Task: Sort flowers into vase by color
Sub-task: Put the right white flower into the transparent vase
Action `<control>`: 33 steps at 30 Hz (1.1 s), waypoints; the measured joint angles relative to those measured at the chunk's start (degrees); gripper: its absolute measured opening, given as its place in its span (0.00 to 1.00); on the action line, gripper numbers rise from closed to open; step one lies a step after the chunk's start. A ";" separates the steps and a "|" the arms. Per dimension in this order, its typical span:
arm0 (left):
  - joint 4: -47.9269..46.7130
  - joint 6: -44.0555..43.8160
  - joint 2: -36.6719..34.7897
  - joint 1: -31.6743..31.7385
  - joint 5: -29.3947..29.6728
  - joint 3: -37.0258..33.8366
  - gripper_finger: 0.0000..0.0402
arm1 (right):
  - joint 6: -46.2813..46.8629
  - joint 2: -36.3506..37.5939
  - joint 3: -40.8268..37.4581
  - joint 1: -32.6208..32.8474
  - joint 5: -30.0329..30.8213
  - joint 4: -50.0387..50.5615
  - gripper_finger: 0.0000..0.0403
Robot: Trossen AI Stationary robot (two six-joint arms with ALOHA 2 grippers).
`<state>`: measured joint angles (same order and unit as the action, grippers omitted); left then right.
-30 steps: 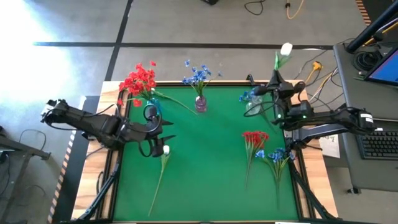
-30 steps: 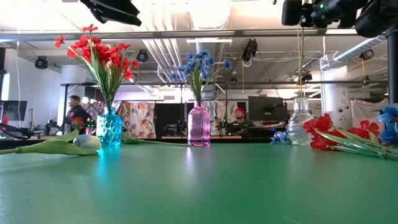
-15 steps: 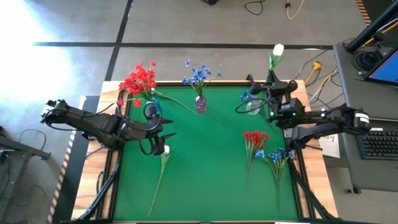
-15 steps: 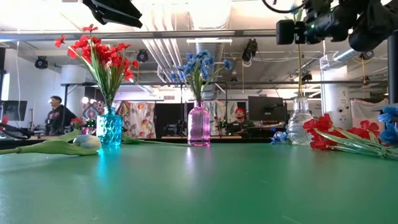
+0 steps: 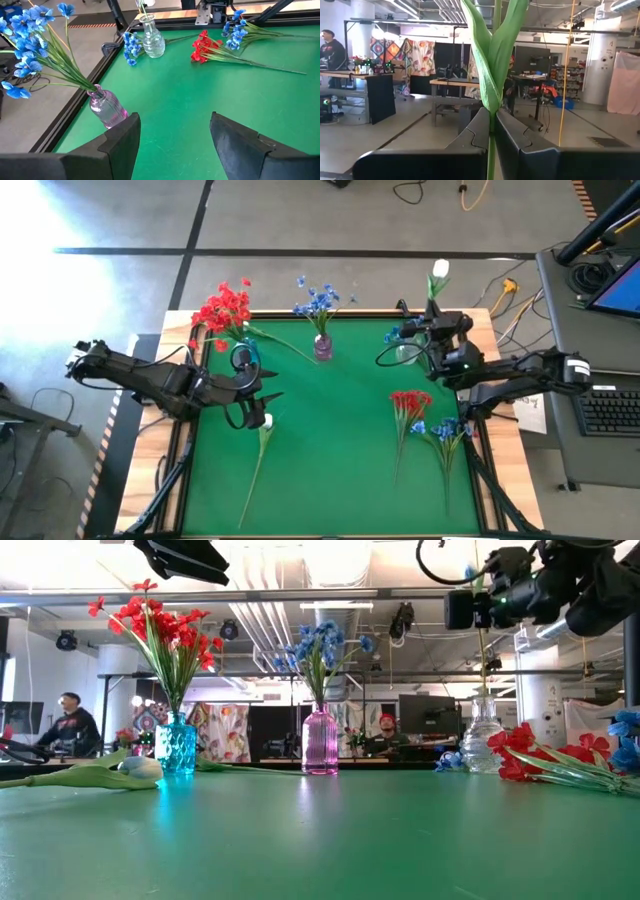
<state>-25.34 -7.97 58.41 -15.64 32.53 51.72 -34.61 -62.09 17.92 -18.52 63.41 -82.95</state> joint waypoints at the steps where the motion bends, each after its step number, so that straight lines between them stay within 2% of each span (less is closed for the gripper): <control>1: 0.00 0.00 0.00 0.00 0.00 0.00 0.56 | 0.39 0.06 -0.24 0.02 0.06 -0.03 0.03; 14: -0.02 -0.02 0.00 0.02 0.00 0.00 0.56 | 1.18 0.14 -1.06 2.52 0.25 0.08 0.03; 20: -0.02 -0.20 0.00 0.00 0.00 0.00 0.56 | -0.58 0.16 -1.06 3.69 3.05 0.14 0.05; 23: -0.02 -0.22 0.00 0.00 0.00 0.00 0.56 | -0.81 0.16 -1.06 4.16 4.13 0.14 0.11; 30: -0.02 -0.33 0.00 0.00 0.00 0.00 0.56 | 0.15 0.16 -1.04 5.46 4.37 0.14 0.35; 33: -0.02 -0.48 0.00 0.00 0.00 0.00 0.56 | 0.08 0.16 -0.82 6.39 7.20 0.16 0.43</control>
<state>-25.36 -8.45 58.41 -15.64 32.53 51.72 -34.53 -61.93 17.09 -12.14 70.61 -82.78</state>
